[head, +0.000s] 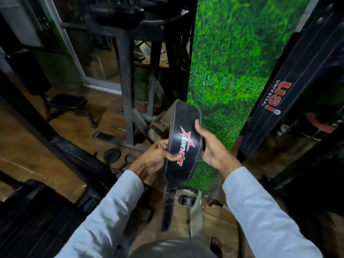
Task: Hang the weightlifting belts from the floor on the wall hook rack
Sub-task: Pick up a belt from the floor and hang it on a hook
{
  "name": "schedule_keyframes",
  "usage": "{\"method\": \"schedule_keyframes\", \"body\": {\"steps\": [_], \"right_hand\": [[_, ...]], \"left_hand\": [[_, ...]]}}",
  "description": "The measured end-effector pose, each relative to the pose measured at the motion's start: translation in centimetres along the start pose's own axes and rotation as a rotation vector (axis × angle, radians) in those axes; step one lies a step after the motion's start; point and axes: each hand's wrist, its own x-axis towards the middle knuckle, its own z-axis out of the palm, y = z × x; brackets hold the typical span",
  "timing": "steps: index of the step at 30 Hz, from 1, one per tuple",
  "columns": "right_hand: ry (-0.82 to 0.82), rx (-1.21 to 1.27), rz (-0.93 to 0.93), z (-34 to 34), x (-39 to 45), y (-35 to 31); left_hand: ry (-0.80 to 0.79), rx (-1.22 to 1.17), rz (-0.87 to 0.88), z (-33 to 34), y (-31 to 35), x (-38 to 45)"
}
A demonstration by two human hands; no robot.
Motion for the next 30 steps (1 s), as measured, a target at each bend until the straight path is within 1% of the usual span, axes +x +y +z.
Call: {"method": "schedule_keyframes", "body": {"steps": [2, 4, 6, 8, 10, 12, 14, 16, 17, 20, 23, 25, 27, 28, 30], "right_hand": [[0.024, 0.040, -0.131, 0.7, 0.9, -1.3], [-0.013, 0.003, -0.205, 0.9, 1.2, -1.5], [-0.081, -0.088, -0.198, 1.3, 0.6, -0.8], [-0.137, -0.241, -0.184, 1.4, 0.3, 0.8], [-0.122, -0.363, -0.179, 2.0, 0.1, 2.3], [-0.071, -0.368, -0.187, 2.1, 0.1, 3.4], [-0.072, -0.249, -0.168, 1.8, -0.1, 3.1], [-0.098, -0.109, -0.138, 0.9, -0.3, 1.4], [-0.098, -0.092, -0.116, 0.5, -0.3, 0.2], [-0.057, -0.192, -0.096, 0.6, 0.1, -2.9], [0.040, -0.314, -0.209, 1.7, 0.7, -4.2], [0.076, -0.384, -0.260, 2.0, 0.6, -4.1], [0.101, -0.441, -0.295, 1.8, 0.4, -3.2], [0.109, -0.444, -0.298, 1.8, 0.3, -2.7], [0.111, -0.444, -0.293, 1.8, 0.0, -1.5]], "left_hand": [[-0.058, 0.012, -0.005, -0.2, -0.3, -0.8], [-0.089, -0.084, -0.026, -0.6, 0.7, -1.5], [-0.020, -0.192, 0.001, -1.3, 2.6, -1.6], [0.102, -0.196, 0.086, -1.6, 5.1, -1.0], [0.174, -0.114, 0.168, -0.9, 7.6, 0.0], [0.206, 0.026, 0.224, 0.1, 9.0, 1.0], [0.205, 0.136, 0.266, 0.6, 8.9, 1.4], [0.169, 0.223, 0.279, 0.9, 8.1, 1.5], [0.152, 0.241, 0.271, 1.0, 7.6, 1.4], [0.117, 0.261, 0.250, 1.5, 5.9, 1.1], [0.111, 0.236, 0.194, 0.8, 3.8, 1.1], [0.157, 0.152, 0.107, 0.3, 3.4, 0.9], [0.215, 0.051, 0.021, 0.2, 4.5, 0.8], [0.218, -0.002, -0.015, 0.2, 5.1, 1.1], [0.219, -0.109, -0.018, 0.2, 6.6, 2.0]]}}
